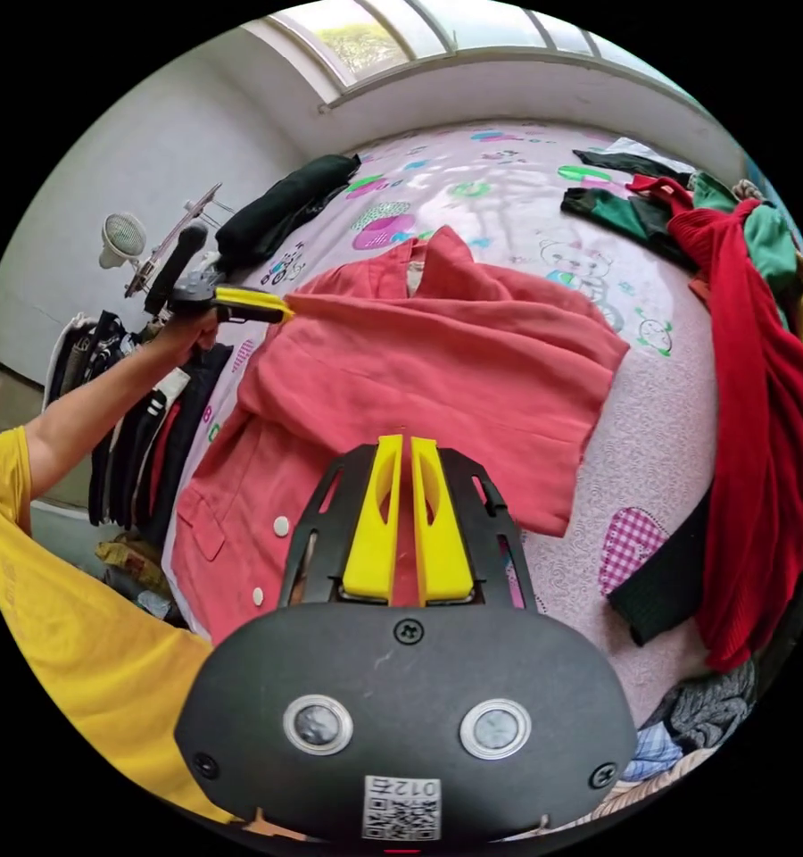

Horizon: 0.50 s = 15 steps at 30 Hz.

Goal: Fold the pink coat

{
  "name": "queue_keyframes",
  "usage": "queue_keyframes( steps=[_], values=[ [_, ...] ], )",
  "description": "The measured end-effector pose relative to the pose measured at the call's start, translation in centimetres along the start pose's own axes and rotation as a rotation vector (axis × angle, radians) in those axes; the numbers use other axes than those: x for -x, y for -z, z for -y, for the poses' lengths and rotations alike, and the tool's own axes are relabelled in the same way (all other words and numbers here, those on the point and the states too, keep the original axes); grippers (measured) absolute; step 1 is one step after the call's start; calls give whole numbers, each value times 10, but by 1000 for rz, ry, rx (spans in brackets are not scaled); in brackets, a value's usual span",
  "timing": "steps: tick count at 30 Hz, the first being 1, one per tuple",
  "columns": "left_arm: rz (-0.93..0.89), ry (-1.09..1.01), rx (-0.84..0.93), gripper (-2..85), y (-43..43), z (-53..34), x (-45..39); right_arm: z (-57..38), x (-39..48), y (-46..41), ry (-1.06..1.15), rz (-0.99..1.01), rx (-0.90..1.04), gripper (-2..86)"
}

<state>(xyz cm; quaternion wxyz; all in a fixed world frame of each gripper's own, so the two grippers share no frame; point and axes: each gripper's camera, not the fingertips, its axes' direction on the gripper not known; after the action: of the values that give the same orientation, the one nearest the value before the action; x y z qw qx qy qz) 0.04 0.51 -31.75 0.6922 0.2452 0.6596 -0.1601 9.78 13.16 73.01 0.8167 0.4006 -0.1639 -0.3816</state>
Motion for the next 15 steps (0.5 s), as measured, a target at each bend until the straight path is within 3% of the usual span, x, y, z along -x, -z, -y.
queue_keyframes(
  steps=[3,9,15],
  values=[
    [127,-18,61,39,-18,13,4,-3,5,-17,2,-14,45,13],
    [-94,99,-11,46,7,5,47,-4,28,-19,45,-16,-5,11],
    [-194,275,-116,89,48,-98,30,53,90,-41,267,29,-43,19]
  ],
)
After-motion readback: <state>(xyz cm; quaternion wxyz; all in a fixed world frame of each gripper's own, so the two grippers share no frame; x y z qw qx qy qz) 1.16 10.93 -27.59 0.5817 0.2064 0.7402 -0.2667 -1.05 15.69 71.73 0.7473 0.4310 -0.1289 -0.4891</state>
